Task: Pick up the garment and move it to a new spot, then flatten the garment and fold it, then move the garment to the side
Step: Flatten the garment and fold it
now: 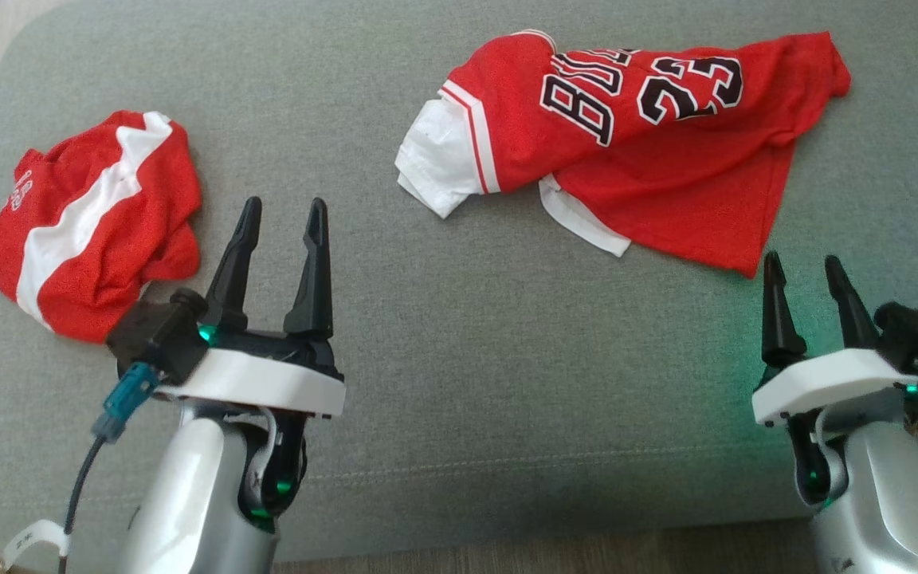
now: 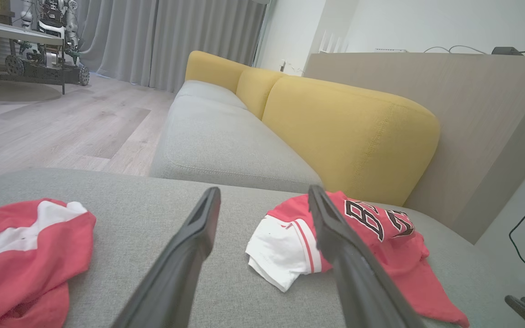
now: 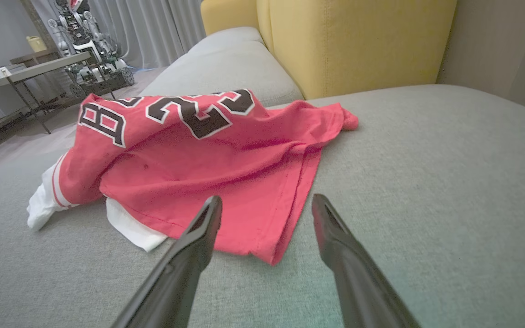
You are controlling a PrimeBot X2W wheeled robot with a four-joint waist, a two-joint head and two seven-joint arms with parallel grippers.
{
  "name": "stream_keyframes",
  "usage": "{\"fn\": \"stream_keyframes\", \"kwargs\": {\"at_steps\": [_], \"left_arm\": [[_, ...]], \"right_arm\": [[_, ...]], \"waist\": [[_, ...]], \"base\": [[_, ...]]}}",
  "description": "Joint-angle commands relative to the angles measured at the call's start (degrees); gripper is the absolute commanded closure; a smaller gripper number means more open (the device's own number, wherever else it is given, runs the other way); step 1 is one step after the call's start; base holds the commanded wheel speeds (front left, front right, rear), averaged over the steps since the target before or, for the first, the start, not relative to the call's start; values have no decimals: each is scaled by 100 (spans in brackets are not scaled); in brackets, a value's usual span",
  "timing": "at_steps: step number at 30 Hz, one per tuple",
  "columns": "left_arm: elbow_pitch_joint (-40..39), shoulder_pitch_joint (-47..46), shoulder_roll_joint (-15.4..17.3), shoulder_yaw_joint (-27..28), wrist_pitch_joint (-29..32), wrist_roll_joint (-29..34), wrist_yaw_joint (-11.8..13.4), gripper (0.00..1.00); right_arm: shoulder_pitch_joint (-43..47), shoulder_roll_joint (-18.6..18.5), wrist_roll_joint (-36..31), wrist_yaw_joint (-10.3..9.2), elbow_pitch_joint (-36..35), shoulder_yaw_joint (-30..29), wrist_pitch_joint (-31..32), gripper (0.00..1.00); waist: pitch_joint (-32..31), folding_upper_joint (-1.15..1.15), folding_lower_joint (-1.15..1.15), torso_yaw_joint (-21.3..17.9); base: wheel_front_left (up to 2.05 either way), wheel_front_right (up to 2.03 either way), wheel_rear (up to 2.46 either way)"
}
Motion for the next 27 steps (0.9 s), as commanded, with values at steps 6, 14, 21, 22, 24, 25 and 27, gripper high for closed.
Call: {"fn": "stream_keyframes", "kwargs": {"at_steps": [6,14,21,22,24,25,27], "left_arm": [[-216,-118,49,99,-29,-19,0,0],[-203,-192,49,57,-29,-23,-16,0],[-200,-300,49,25,-29,-31,-24,0],[-201,-313,49,23,-29,-31,-24,0],[-202,-328,49,22,-29,-29,-24,0],[-202,-341,49,21,-29,-27,-26,0],[-199,-365,49,26,-29,-20,-30,0]], "right_arm": [[-454,35,278,-1,524,-87,-53,0],[-872,35,507,-1,1225,-72,-53,0],[-1227,36,644,-1,1845,-144,-53,0],[-1278,36,660,-1,1943,-174,-53,0],[-1331,36,677,-1,2042,-194,-53,0],[-1380,36,694,-1,2136,-205,-53,0],[-1476,36,740,-1,2305,-137,-53,0]], "waist": [[105,0,0,89],[267,0,0,180],[449,0,0,309],[476,0,0,327],[505,0,0,343],[529,0,0,358],[574,0,0,377]], "base": [[0,0,0],[0,0,0],[0,0,0],[0,0,0],[0,0,0],[0,0,0],[0,0,0]]}}
